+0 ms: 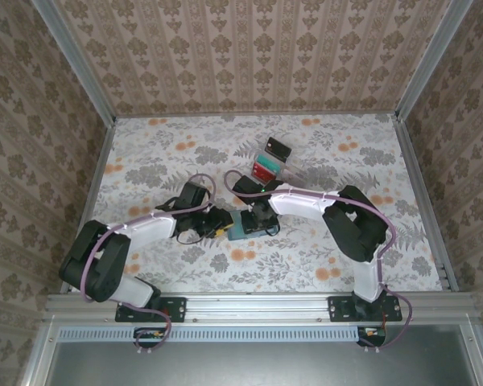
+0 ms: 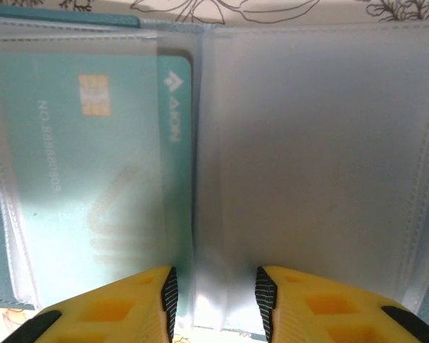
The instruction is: Take the credit cards out of the card holder
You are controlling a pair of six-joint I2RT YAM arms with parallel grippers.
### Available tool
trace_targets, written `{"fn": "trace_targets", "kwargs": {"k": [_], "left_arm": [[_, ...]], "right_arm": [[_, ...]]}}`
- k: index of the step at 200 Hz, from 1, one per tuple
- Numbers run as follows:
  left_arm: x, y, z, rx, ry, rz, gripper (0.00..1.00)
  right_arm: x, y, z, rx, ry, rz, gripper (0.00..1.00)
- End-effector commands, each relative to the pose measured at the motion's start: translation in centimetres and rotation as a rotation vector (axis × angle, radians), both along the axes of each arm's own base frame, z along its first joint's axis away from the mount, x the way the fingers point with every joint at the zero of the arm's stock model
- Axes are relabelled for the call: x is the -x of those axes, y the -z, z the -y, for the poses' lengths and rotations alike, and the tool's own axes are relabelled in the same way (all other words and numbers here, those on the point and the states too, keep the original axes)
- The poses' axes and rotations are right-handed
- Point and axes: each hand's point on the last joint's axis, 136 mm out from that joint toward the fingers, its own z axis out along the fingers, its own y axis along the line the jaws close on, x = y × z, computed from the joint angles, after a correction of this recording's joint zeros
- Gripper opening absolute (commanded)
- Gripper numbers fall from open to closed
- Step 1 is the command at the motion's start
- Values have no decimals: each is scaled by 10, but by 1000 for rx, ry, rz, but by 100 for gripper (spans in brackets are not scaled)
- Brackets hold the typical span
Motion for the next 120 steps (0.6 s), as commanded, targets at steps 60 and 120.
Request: {"fn": "trace_targets", "kwargs": {"k": [60,120], "left_arm": [[-1,9,17,19,25,-40,32],[-2,12,22,21,31,-44,31]], "right_arm": [[13,50,41,199,28,-66,34],[15,52,39,163,39,-79,33]]}}
